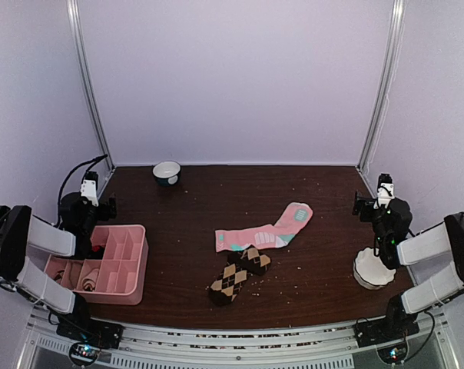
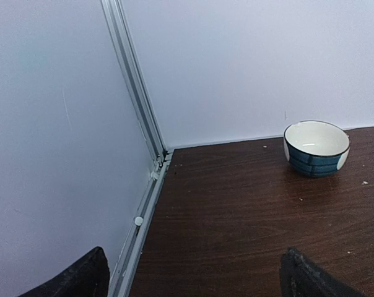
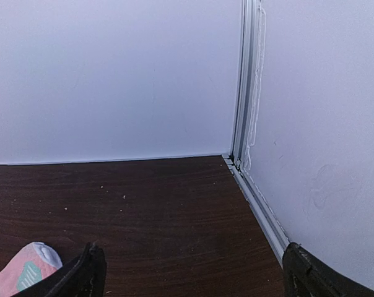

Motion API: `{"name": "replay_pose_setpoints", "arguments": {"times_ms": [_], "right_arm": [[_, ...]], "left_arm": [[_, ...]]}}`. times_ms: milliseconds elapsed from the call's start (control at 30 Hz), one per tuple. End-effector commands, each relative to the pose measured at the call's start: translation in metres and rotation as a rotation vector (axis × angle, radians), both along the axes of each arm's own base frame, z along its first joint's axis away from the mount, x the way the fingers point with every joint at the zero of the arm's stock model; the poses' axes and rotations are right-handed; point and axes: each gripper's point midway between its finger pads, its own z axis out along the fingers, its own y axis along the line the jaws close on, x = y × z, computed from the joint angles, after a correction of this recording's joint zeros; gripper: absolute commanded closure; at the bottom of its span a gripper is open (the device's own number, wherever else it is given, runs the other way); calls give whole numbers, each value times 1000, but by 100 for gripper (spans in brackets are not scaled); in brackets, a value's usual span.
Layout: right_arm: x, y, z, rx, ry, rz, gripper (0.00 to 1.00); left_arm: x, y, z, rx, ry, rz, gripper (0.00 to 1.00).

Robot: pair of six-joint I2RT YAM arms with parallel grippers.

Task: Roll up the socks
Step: Pick up the sock from the center of the board.

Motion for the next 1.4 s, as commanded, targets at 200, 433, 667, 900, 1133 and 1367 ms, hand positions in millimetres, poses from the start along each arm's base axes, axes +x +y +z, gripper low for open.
{"name": "replay_pose_setpoints", "arguments": {"times_ms": [200,433,667,900,1133,1367], "right_arm": [[-2,-37,12,61,84,-223,0],[8,-30,53,109,198,-197,0],[-30,-30,63,391,179,-233,0],[-53,58,29,294,380,-4,0],[-97,177,15,204,398,338,0],[-130,287,-49,-73,609,572,0]], "left_arm": [[1,-1,5,-8,-23,-10,2],[17,-2,25,-8,77,-30,2],[19,-11,46,113,448,-134,3],[-22,-34,59,113,580,-288,5],[-70,-54,60,119,656,-420,5],[-108,-74,45,91,717,-548,5]]}}
